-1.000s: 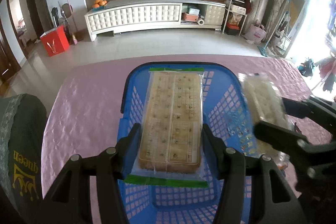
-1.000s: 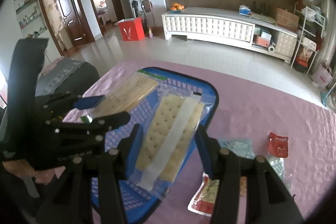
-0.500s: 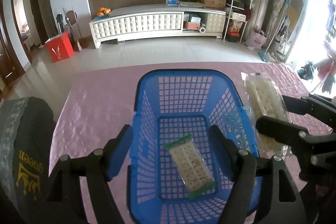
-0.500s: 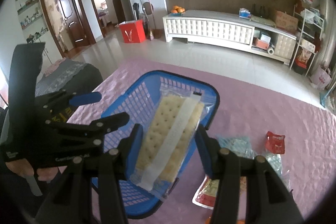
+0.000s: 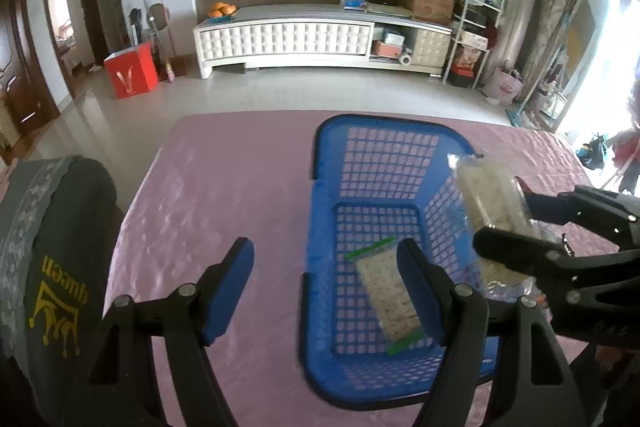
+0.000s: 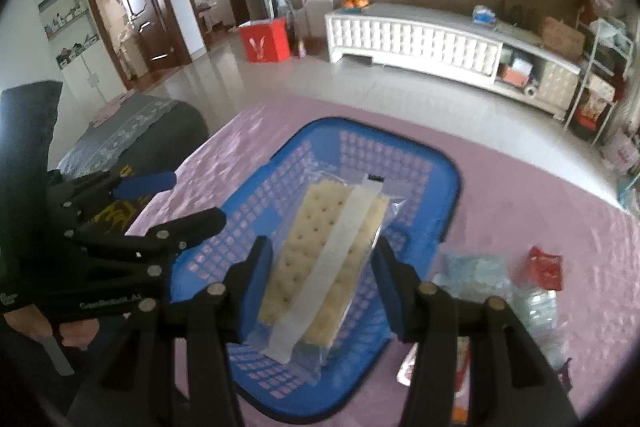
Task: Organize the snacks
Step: 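Lower the second cracker pack into the basket and open the right tool, then move both tools back over the snack pile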
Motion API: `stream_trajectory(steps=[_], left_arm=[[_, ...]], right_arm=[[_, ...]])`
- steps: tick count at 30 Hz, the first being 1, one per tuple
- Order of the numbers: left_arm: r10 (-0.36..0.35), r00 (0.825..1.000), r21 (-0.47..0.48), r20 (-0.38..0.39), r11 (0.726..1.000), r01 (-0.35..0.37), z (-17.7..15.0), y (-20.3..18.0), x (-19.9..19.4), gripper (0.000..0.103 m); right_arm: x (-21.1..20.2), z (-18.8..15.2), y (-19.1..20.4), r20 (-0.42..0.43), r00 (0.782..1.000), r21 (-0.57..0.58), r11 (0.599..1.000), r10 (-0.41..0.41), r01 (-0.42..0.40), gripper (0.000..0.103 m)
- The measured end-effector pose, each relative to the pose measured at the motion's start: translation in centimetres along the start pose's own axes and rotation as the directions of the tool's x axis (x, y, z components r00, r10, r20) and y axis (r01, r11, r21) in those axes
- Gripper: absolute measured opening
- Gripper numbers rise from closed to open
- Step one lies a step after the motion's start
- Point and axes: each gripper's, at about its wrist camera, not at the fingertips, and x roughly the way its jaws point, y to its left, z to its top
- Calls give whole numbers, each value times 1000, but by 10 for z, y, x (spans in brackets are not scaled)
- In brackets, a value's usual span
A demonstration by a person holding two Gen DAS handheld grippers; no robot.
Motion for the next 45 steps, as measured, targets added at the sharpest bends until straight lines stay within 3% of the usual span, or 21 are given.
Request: stream_trajectory(steps=[14,15,16,17,22,34,45], left_arm=[[15,1000,-68,-18,998,-16,-27,42,-7,72],[15,1000,-72,-19,997,-16,-28,42,-8,72],[14,1000,-74,-21,997,-16,-29,43,-9,72],[14,1000,-74,-21,997,-15,-30,43,-10,72],[4,1000,-74,-1,997,-4,-31,38,-21,72],[-27,998,-16,60,999,28,-31,-6,-67,72],[-84,991,76,102,994,76,-32,-63,-97,72]], right_arm=[[49,-10,37,-109,994,-17,1000,1,-3,58],[51,-10,36,-121,993,-11,1000,-2,1,67],[53,-10,36,-138,990,-5,1000,-1,0,83],[52,-11,36,-137,991,0,1000,0,0,89],[29,-15,36,-91,995,-20,999,-48,47,95],[-40,-24,19,29,994,37,994,-103,102,95],[-95,-54,-4,101,982,105,983,-162,151,95]])
